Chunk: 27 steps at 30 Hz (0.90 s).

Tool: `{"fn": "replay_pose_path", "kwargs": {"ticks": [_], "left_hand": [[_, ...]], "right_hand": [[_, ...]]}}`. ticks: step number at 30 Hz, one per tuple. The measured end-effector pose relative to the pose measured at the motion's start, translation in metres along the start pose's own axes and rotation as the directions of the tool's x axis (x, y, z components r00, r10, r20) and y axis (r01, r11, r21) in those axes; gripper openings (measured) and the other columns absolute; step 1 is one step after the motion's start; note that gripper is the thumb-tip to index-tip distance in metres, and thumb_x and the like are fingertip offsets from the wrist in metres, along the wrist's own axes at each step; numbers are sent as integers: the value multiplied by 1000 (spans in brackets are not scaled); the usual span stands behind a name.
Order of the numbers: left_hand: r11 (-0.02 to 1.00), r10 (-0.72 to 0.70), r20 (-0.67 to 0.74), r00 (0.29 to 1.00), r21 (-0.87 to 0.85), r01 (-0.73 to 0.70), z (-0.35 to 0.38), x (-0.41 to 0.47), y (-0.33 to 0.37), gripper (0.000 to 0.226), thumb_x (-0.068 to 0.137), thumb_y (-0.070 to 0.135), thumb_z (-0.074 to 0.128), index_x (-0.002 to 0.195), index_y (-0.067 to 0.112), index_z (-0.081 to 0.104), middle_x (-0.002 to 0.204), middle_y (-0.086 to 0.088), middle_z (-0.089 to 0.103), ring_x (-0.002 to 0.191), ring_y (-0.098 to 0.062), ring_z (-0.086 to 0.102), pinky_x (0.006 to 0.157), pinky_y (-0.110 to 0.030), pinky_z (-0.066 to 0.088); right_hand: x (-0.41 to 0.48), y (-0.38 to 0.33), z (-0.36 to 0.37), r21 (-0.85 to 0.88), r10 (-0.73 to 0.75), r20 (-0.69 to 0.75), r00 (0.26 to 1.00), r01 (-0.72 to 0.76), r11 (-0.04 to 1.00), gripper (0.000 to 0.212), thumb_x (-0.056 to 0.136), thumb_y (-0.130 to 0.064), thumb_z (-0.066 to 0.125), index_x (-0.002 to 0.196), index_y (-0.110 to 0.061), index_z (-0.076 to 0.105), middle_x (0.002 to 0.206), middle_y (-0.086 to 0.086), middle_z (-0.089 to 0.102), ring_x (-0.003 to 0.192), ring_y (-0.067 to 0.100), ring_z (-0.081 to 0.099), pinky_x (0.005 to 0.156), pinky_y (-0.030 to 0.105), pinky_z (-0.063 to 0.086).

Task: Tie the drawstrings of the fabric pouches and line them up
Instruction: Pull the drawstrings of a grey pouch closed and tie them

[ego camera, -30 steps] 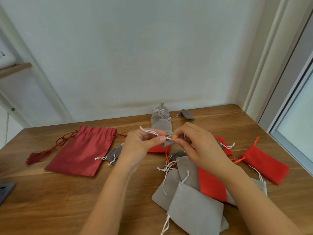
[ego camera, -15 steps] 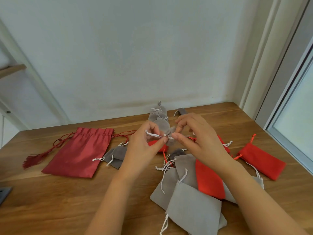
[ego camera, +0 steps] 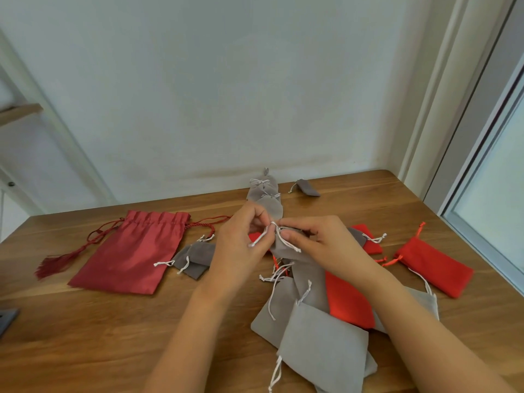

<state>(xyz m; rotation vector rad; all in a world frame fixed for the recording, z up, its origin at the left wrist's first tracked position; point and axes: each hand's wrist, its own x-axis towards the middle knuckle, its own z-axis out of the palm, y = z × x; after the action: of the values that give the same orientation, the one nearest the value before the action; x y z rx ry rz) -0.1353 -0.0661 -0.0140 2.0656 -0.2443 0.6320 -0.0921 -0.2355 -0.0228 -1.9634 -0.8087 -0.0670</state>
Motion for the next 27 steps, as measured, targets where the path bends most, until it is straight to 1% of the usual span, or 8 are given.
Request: {"fn": "replay_pose_path", "kwargs": {"ticks": [3, 5, 7, 9, 12, 16, 21, 27], "left_hand": [[999, 31, 22, 999, 26, -31, 1, 0, -4, 26, 86, 6, 68, 85, 31, 58, 85, 11, 64, 82, -8, 64, 73, -21, 52], [997, 53, 33, 998, 54, -54, 2, 0, -7, 22, 86, 9, 69, 93, 28, 64, 89, 12, 66, 86, -4, 64, 75, -16, 50], [994, 91, 25, 996, 64, -93, 4, 0, -7, 20, 85, 11, 71, 100, 24, 68, 92, 13, 66, 88, -2, 63, 76, -14, 49], [982, 165, 8, 986, 94, -165, 4, 0, -9, 20, 85, 14, 71, 104, 20, 70, 93, 12, 66, 89, -1, 62, 77, -13, 49], [969, 218, 6, 976, 121, -217, 3, 0, -12, 16, 86, 20, 70, 101, 15, 73, 95, 6, 67, 90, -2, 62, 78, -14, 48], [964, 230, -26, 973, 141, -224, 3, 0, -13, 20, 86, 29, 65, 93, 13, 76, 89, 5, 69, 85, -3, 62, 75, -13, 47], [955, 255, -20, 967, 162, -248, 3, 0, -14, 24, 87, 31, 63, 97, 13, 75, 93, 4, 71, 87, -3, 64, 76, -13, 49], [950, 275, -30, 961, 165, -266, 4, -3, -15, 24, 86, 32, 63, 97, 14, 75, 91, 2, 73, 88, -3, 64, 75, -9, 48]], "right_hand": [[0, -1, 3, 3, -19, -77, 997, 19, 1000, 19, 95, -33, 58, 101, -30, 75, 87, -3, 74, 82, 11, 67, 76, 36, 51], [0, -4, 6, 115, 77, -157, 985, -59, 992, 29, 96, -40, 52, 84, -29, 76, 76, -4, 73, 72, 9, 65, 68, 29, 49], [3, 0, 6, 208, 156, -174, 972, -118, 971, 28, 95, -31, 55, 74, -28, 73, 68, -11, 71, 64, 4, 60, 63, 20, 44], [4, 2, 7, 299, 195, -128, 972, -150, 942, 19, 92, -16, 62, 76, -23, 70, 67, -10, 67, 65, 3, 58, 65, 19, 45], [5, 1, 9, 530, 230, -96, 968, -146, 835, 14, 85, 0, 65, 84, -14, 66, 74, -3, 72, 73, 6, 66, 72, 18, 51], [5, -3, 5, 673, 276, -58, 959, -167, 720, 13, 81, 4, 66, 87, -7, 63, 75, 5, 74, 71, 11, 70, 70, 18, 53], [4, -6, 1, 682, 296, -22, 955, -202, 703, 19, 72, -3, 72, 88, -8, 63, 83, 15, 74, 77, 20, 72, 73, 25, 56], [3, -11, -1, 592, 324, -100, 941, -206, 779, 26, 68, 1, 78, 82, -10, 59, 82, 23, 73, 85, 36, 71, 82, 40, 56]]}}
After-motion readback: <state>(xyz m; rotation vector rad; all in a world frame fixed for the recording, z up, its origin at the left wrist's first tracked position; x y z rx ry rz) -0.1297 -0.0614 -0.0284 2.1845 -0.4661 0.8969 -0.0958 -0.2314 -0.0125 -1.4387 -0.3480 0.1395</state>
